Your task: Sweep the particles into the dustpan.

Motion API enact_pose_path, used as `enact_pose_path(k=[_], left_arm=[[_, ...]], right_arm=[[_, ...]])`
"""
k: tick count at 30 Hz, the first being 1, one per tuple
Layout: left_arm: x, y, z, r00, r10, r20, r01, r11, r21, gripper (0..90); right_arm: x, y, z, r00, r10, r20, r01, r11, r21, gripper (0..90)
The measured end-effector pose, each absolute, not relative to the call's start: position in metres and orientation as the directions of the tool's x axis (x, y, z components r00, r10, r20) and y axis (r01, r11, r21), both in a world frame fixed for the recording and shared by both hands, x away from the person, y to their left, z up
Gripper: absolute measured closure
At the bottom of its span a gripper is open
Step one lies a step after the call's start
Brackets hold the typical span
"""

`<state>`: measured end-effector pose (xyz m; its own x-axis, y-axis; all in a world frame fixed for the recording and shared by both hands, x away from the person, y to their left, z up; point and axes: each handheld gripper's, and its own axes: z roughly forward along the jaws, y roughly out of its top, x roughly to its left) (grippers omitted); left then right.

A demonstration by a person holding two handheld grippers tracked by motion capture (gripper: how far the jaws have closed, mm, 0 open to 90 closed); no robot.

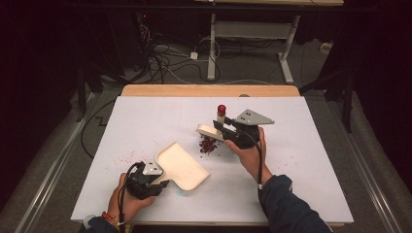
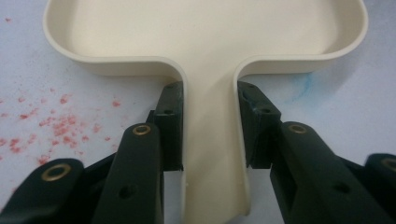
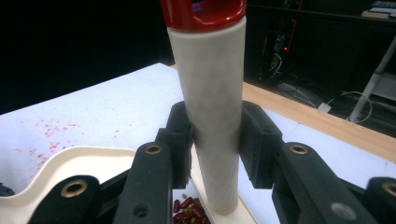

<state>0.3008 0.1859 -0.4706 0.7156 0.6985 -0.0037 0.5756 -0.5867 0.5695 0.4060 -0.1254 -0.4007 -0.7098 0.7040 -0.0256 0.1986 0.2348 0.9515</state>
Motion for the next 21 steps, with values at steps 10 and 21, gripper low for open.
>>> enact_pose_path(k=[10, 21], left_arm=[[0.300, 0.183, -0.470, 0.720, 0.694, -0.011, 0.575, -0.586, 0.571, 63.4], [0.304, 0.174, -0.471, 0.697, 0.716, -0.035, 0.623, -0.580, 0.525, 63.4]], right_arm=[[0.399, -0.119, -0.402, -0.715, 0.698, 0.014, 0.215, 0.200, 0.956, 66.9], [0.388, -0.110, -0.398, -0.716, 0.696, 0.056, 0.255, 0.186, 0.949, 66.9]])
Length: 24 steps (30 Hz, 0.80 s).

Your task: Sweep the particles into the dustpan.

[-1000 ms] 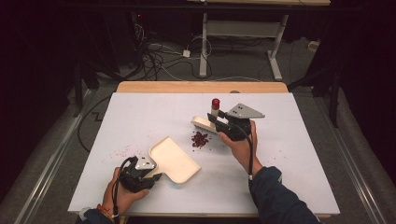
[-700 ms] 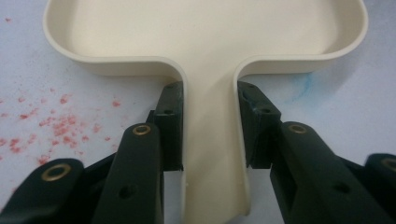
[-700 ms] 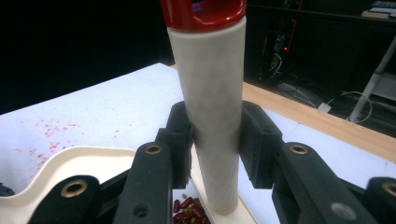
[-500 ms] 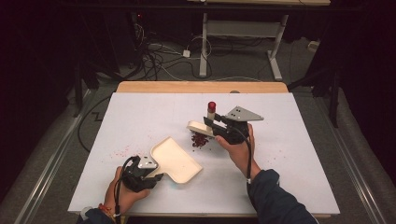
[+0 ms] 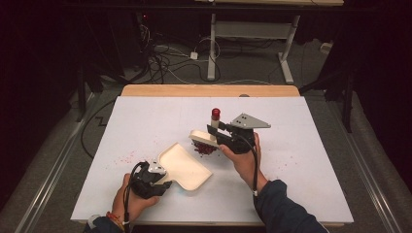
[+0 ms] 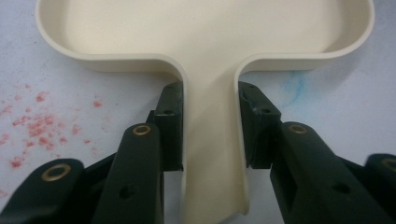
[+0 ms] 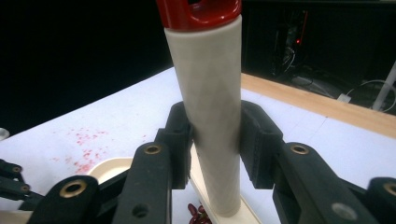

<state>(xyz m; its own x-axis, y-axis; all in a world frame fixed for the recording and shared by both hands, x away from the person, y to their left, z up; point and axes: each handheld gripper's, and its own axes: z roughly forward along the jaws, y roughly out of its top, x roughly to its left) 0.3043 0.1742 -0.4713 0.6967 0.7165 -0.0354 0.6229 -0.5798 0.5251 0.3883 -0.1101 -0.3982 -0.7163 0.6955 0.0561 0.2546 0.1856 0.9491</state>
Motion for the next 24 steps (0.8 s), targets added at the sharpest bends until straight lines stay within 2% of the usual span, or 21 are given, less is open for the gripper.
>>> enact_pose_path(k=[13, 24], left_arm=[[0.306, 0.173, -0.471, 0.706, 0.708, -0.013, 0.609, -0.597, 0.521, 63.4], [0.306, 0.173, -0.471, 0.707, 0.707, -0.017, 0.610, -0.597, 0.521, 63.4]], right_arm=[[0.371, -0.099, -0.396, -0.756, 0.653, 0.056, 0.251, 0.210, 0.945, 67.0], [0.343, -0.083, -0.393, -0.805, 0.593, 0.005, 0.198, 0.260, 0.945, 68.1]])
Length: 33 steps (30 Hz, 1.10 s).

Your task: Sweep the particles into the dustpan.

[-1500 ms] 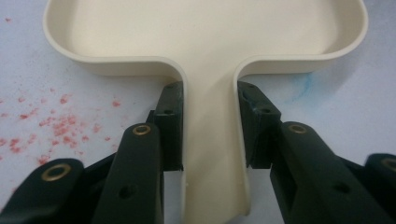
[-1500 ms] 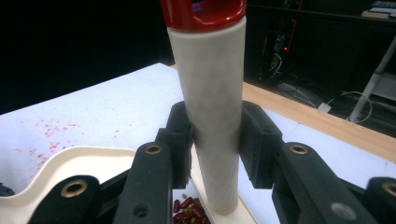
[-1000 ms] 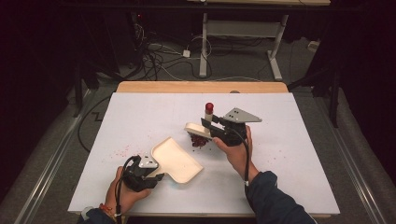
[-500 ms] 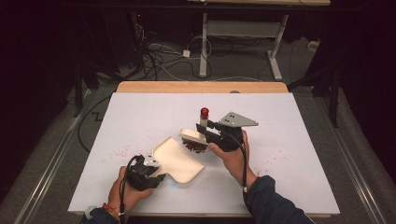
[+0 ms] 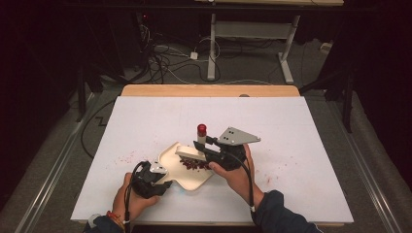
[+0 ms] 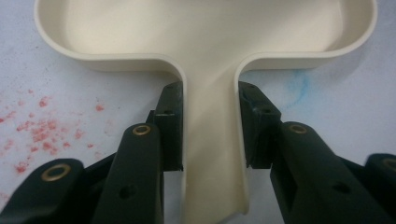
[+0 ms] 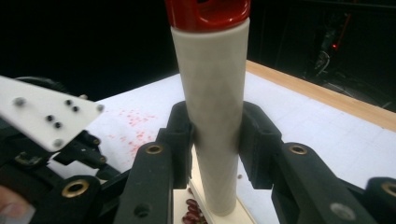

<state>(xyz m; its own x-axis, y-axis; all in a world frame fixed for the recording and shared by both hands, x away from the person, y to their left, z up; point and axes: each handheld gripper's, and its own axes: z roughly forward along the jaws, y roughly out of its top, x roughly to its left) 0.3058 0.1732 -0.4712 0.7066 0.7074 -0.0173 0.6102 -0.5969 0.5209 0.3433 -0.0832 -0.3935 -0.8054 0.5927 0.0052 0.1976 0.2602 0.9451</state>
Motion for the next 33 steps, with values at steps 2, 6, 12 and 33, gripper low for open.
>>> enact_pose_path(k=[2, 6, 12, 33], left_arm=[[0.306, 0.173, -0.471, 0.708, 0.706, -0.015, 0.608, -0.599, 0.521, 63.3], [0.306, 0.174, -0.471, 0.713, 0.702, -0.010, 0.603, -0.605, 0.520, 63.3], [0.305, 0.174, -0.471, 0.713, 0.701, -0.010, 0.602, -0.605, 0.521, 63.3], [0.302, 0.178, -0.473, 0.727, 0.687, -0.004, 0.589, -0.621, 0.517, 63.3]], right_arm=[[0.340, -0.081, -0.393, -0.810, 0.586, 0.005, 0.196, 0.263, 0.945, 68.2], [0.338, -0.081, -0.393, -0.810, 0.586, -0.006, 0.185, 0.265, 0.947, 68.6], [0.331, -0.081, -0.393, -0.819, 0.574, 0.005, 0.185, 0.256, 0.949, 69.2], [0.331, -0.138, -0.360, -0.737, 0.676, 0.008, 0.125, 0.124, 0.984, 69.7]])
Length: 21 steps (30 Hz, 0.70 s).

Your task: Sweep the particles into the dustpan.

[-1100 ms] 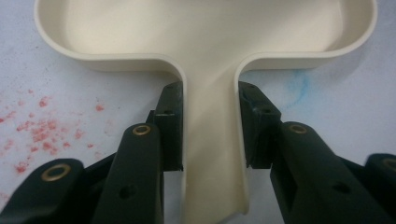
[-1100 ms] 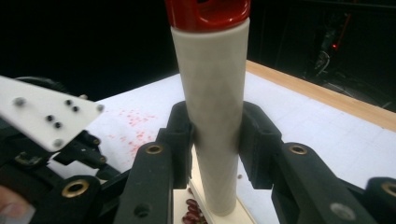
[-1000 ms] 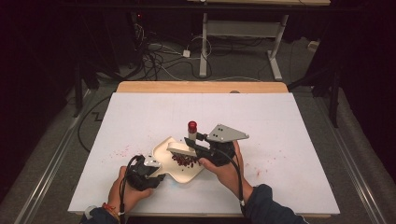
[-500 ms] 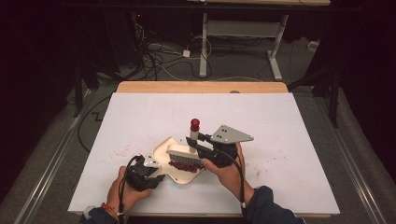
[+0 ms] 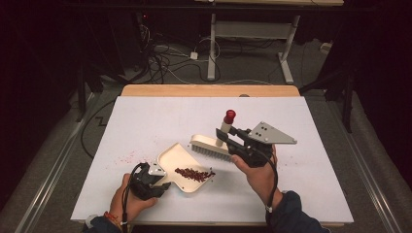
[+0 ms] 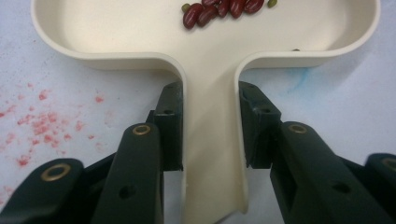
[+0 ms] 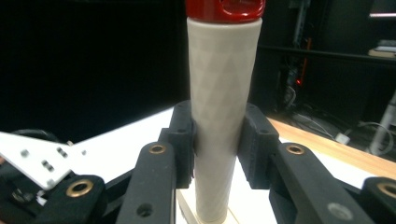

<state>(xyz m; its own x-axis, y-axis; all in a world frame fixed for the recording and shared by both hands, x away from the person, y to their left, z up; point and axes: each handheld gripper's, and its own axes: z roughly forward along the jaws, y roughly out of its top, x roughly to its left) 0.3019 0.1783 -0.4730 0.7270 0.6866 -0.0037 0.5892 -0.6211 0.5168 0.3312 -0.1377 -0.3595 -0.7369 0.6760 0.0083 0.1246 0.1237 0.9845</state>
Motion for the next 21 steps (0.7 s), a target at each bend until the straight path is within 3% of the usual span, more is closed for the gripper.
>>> enact_pose_path(k=[12, 21], left_arm=[[0.298, 0.190, -0.471, 0.755, 0.656, -0.006, 0.573, -0.655, 0.493, 63.4], [0.293, 0.189, -0.469, 0.794, 0.608, 0.004, 0.540, -0.708, 0.455, 63.4]], right_arm=[[0.324, -0.173, -0.377, -0.664, 0.744, -0.080, 0.170, 0.254, 0.952, 69.7], [0.300, -0.151, -0.384, -0.705, 0.699, -0.124, 0.172, 0.338, 0.925, 69.5]])
